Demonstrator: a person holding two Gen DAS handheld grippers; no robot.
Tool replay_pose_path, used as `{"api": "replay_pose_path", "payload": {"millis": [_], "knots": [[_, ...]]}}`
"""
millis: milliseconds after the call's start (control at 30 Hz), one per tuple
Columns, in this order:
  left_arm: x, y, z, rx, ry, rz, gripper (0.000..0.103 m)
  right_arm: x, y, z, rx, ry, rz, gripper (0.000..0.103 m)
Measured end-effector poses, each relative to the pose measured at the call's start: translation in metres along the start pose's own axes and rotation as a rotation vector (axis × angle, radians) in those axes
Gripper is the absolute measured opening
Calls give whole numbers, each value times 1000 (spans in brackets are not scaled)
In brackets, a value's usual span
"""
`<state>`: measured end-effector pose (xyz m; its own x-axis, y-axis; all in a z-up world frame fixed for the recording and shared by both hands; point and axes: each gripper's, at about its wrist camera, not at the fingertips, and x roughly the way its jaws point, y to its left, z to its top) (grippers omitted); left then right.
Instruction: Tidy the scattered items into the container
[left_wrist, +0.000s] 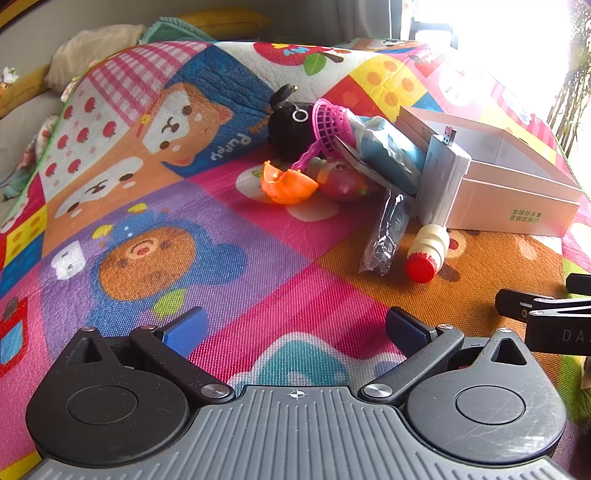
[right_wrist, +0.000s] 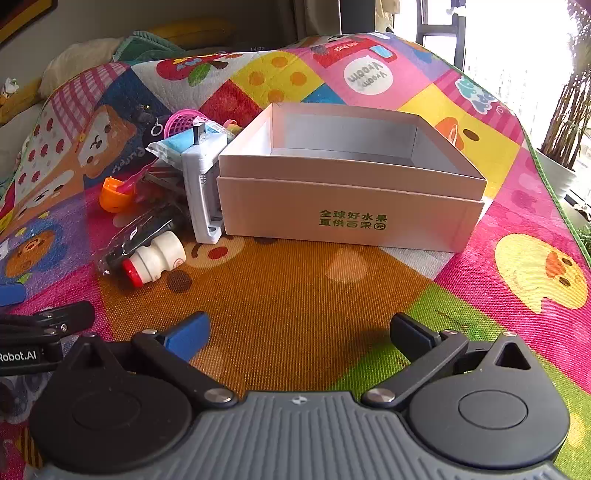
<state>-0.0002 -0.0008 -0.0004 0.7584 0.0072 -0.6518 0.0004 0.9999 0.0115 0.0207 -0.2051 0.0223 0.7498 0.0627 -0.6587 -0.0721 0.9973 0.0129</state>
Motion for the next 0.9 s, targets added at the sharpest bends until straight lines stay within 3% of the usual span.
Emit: {"api": "replay_pose_path", "payload": {"millis": [900], "knots": [[0,0,0,0,0,0,103,11,3,7,8,-22,-14,103]]}}
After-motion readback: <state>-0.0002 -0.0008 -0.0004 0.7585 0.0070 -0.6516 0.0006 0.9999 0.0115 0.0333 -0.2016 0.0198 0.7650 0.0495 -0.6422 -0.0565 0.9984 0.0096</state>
